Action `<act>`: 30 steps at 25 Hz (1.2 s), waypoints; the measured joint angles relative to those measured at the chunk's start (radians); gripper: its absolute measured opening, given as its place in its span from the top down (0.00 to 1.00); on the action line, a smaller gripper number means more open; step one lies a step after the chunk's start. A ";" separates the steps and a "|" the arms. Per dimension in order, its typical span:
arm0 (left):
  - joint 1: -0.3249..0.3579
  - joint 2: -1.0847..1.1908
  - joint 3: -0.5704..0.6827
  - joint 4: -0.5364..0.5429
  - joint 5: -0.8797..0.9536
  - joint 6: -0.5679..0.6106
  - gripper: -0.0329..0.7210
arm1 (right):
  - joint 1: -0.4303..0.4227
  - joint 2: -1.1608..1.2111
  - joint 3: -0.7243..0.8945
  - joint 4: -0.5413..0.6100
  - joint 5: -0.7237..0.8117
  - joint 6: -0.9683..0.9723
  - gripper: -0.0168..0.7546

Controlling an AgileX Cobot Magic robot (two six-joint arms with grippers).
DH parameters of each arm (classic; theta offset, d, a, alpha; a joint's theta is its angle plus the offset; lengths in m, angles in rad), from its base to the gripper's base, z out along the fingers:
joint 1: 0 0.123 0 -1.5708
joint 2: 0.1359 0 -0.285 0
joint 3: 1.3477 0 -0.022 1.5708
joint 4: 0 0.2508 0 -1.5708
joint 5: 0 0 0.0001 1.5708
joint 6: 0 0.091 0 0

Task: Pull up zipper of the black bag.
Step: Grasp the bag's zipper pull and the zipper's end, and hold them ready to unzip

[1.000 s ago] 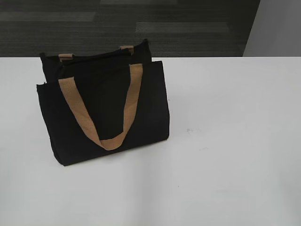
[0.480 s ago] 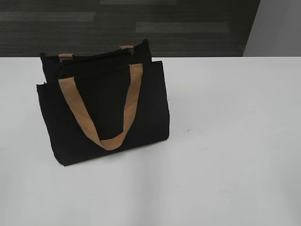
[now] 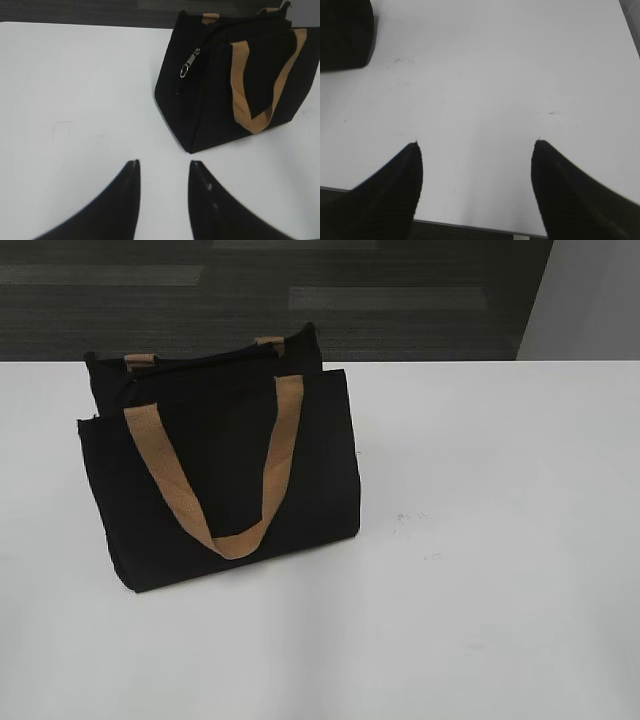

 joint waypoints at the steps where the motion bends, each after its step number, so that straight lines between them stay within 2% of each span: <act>1: 0.000 0.000 0.000 0.001 0.000 0.000 0.61 | 0.000 0.000 0.000 0.000 0.000 0.000 0.29; 6: 0.000 0.000 0.000 0.010 0.000 0.000 0.35 | 0.000 0.000 0.000 0.000 0.000 0.000 0.29; 8: 0.000 0.000 0.000 0.010 0.000 0.000 0.30 | 0.000 0.000 0.000 0.000 0.000 0.000 0.29; 17: 0.000 0.093 -0.015 0.014 -0.043 0.008 0.33 | 0.000 0.000 0.000 0.000 0.000 -0.001 0.29; 26: 0.000 0.414 -0.020 0.018 -0.159 0.017 0.34 | 0.000 0.000 0.000 0.000 0.000 0.000 0.29; 30: 0.000 0.566 -0.020 0.015 -0.240 0.080 0.34 | 0.000 0.000 0.000 0.000 0.000 -0.001 0.29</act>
